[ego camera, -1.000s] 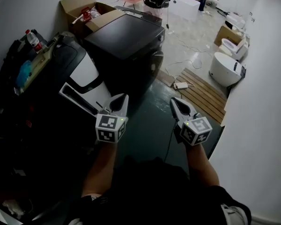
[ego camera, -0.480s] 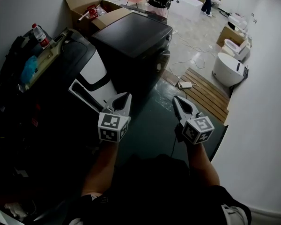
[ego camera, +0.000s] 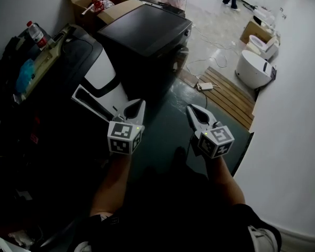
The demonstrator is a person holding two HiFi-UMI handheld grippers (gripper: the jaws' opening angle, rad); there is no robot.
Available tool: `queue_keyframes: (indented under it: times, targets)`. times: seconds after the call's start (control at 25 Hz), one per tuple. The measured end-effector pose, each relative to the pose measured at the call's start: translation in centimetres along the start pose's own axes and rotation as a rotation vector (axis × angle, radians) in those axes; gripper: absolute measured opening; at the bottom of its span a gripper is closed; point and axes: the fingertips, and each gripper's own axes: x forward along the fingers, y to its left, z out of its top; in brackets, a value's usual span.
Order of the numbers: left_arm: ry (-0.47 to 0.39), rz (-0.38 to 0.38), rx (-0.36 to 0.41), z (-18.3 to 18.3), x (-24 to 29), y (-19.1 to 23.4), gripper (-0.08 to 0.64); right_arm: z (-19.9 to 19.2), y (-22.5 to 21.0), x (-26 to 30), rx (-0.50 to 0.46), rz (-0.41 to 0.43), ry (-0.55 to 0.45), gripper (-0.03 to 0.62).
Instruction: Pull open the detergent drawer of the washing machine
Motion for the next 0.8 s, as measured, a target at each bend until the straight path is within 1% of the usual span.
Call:
queue_keyframes:
  times: [0.08,0.2,0.36,0.44,0.64,0.8]
  targets:
    - [0.012,0.005,-0.011,0.2,1.6,0.0,0.011,0.0,-1.2,0.7,-0.001,0.021,0.017,0.001]
    - [0.008,0.001,-0.001,1.4,4.7,-0.7,0.011,0.5,-3.9,1.8,0.004,0.036,0.026,0.000]
    - [0.028,0.008,0.009,2.3,9.5,-1.5,0.011,0.9,-8.6,3.3,0.024,0.052,0.040,0.000]
    - [0.020,0.004,0.006,3.1,12.2,-2.0,0.011,0.9,-11.1,3.9,0.030,0.054,0.054,0.000]
    - [0.040,-0.006,0.011,4.1,18.2,-4.1,0.011,1.3,-17.3,4.6,0.065,0.051,0.072,0.000]
    - [0.053,-0.003,0.017,4.8,22.5,-5.4,0.011,1.7,-21.6,5.2,0.056,0.065,0.078,0.000]
